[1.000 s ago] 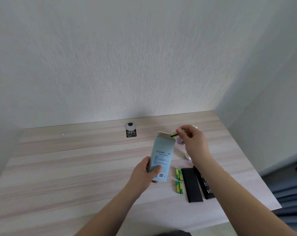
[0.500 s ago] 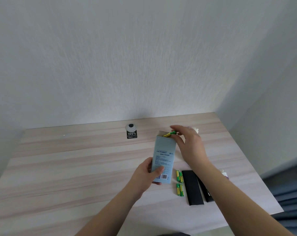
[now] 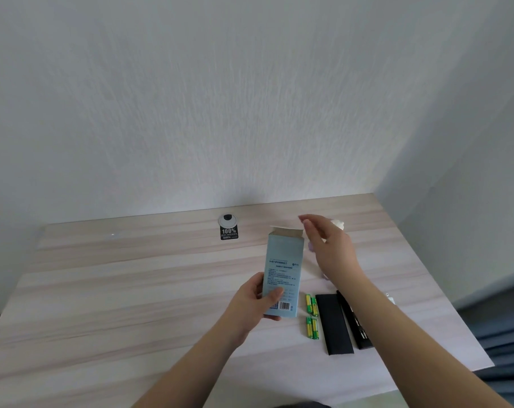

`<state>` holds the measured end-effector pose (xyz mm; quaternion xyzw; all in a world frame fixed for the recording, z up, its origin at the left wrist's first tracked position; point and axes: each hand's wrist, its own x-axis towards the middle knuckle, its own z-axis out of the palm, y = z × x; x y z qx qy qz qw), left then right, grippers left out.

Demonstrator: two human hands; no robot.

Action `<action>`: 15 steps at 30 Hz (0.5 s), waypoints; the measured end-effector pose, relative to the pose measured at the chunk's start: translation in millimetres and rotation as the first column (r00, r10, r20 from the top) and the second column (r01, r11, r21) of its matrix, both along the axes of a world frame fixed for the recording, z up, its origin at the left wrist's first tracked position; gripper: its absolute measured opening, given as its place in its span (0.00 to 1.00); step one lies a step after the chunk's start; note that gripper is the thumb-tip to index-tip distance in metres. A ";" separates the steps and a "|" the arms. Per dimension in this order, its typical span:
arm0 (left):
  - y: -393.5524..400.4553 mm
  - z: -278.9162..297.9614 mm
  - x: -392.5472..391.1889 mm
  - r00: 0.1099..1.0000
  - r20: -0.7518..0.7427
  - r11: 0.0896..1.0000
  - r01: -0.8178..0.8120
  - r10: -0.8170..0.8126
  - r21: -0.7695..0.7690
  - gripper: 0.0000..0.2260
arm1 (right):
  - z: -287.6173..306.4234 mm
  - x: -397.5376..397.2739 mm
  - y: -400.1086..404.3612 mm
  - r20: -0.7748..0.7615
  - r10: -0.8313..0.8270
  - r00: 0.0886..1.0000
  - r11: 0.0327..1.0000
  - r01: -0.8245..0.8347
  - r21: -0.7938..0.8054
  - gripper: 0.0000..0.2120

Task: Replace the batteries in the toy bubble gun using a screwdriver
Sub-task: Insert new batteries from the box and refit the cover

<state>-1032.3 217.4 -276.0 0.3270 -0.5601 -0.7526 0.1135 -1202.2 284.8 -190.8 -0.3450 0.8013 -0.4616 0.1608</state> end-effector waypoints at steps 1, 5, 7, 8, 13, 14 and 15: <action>0.5 -0.2 0.5 1.000 0.000 1.000 0.006 -0.006 -0.008 0.12 | -1.5 -1.3 -1.3 0.057 0.000 0.998 1.000 0.000 0.000 0.12; 2.6 -0.3 2.6 0.999 0.023 0.998 0.035 -0.034 -0.047 0.12 | -7.6 -6.6 -2.9 0.172 0.046 0.984 0.997 -0.054 0.047 0.13; 2.7 -1.1 3.7 0.998 0.042 0.997 0.040 -0.038 -0.059 0.12 | -10.3 -7.0 -1.9 0.216 0.067 0.974 0.993 -0.086 0.080 0.10; 2.7 -1.4 4.2 0.998 0.052 0.997 0.041 -0.038 -0.064 0.12 | -11.3 -6.8 -1.3 0.231 0.076 0.970 0.992 -0.097 0.081 0.07; 1.7 -3.3 8.4 0.996 0.074 0.996 0.053 -0.048 -0.071 0.12 | -13.1 -3.4 -1.8 0.251 0.080 0.965 0.993 -0.098 0.059 0.04; 1.6 -3.4 9.3 0.996 0.077 0.996 0.057 -0.052 -0.071 0.12 | -12.7 -2.5 -2.2 0.249 0.072 0.966 0.994 -0.089 0.058 0.04; 1.4 -3.8 10.1 0.995 0.080 0.996 0.061 -0.055 -0.072 0.12 | -12.6 -2.0 -2.6 0.245 0.063 0.968 0.995 -0.081 0.065 0.04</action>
